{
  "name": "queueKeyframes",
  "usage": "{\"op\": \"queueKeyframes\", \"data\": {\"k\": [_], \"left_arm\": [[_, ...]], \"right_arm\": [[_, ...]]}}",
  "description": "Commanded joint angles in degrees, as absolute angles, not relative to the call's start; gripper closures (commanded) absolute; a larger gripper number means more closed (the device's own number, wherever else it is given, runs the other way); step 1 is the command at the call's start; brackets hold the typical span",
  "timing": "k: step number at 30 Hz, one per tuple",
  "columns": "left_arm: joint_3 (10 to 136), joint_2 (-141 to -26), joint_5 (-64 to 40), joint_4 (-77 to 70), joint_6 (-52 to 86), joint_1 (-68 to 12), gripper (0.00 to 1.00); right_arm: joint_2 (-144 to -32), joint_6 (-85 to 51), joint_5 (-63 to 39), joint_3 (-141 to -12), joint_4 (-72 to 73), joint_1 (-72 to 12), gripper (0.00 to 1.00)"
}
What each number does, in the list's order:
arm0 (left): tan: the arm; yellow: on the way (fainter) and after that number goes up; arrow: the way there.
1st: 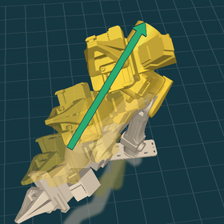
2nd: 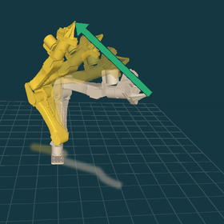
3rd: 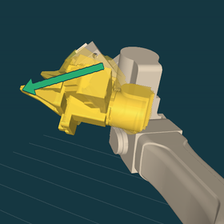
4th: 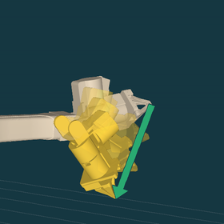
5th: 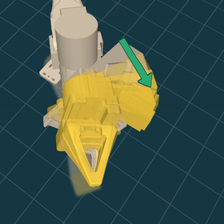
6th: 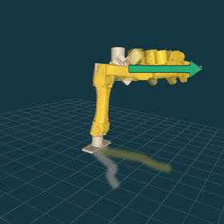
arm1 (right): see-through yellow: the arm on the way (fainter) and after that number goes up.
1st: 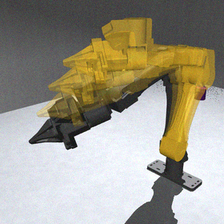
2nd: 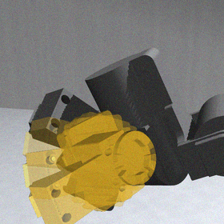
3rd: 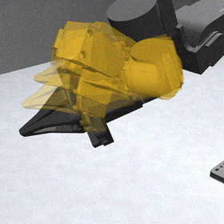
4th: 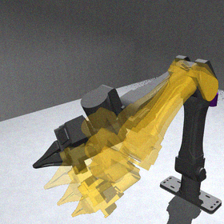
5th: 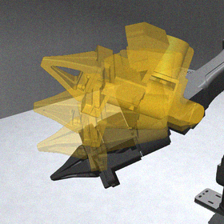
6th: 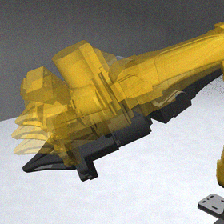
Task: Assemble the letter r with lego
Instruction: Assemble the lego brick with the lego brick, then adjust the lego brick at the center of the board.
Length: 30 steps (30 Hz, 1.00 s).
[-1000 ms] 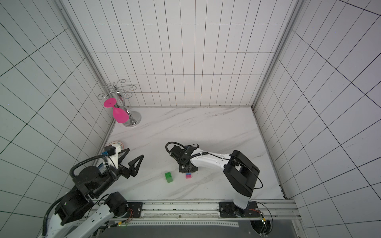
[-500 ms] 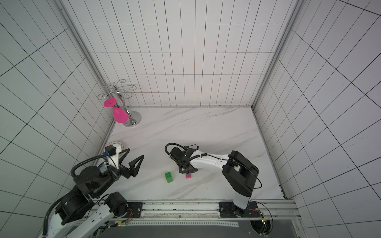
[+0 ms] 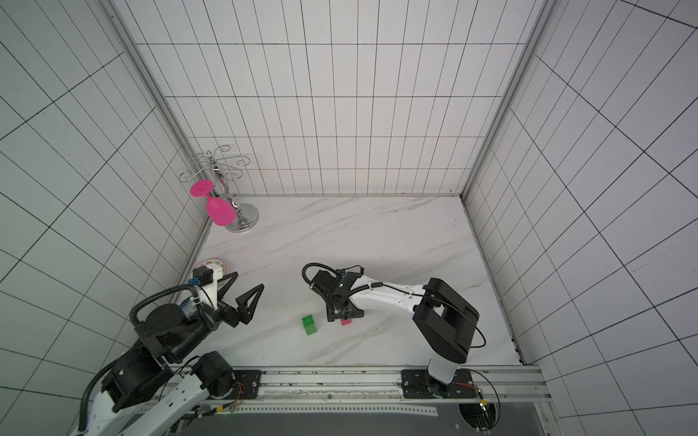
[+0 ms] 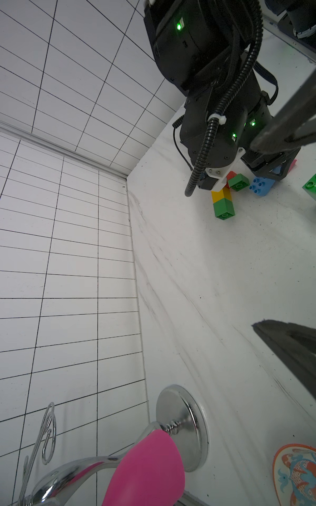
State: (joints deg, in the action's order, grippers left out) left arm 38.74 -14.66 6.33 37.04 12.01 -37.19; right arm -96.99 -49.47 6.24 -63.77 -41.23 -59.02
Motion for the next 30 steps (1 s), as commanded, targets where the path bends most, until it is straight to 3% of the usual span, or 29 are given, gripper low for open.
{"op": "queueKeyframes", "data": {"k": [1, 9, 20, 30], "left_arm": [[38.2, -14.8, 5.8, 35.3, 11.6, -37.4, 0.05], [38.2, -15.0, 5.5, 35.2, 11.5, -37.4, 0.05], [38.4, -14.7, 5.7, 35.3, 12.0, -37.4, 0.05], [38.2, -15.1, 5.6, 35.3, 12.1, -37.3, 0.05]], "right_arm": [[-93.9, -49.5, 5.9, -66.7, -46.1, -59.4, 0.28], [-88.9, -47.7, 5.5, -66.0, -47.3, -59.2, 0.32], [-98.7, -37.4, 3.7, -73.8, -55.1, -59.1, 0.43], [-104.2, -36.6, 4.6, -75.3, -55.2, -58.6, 0.24]]}}
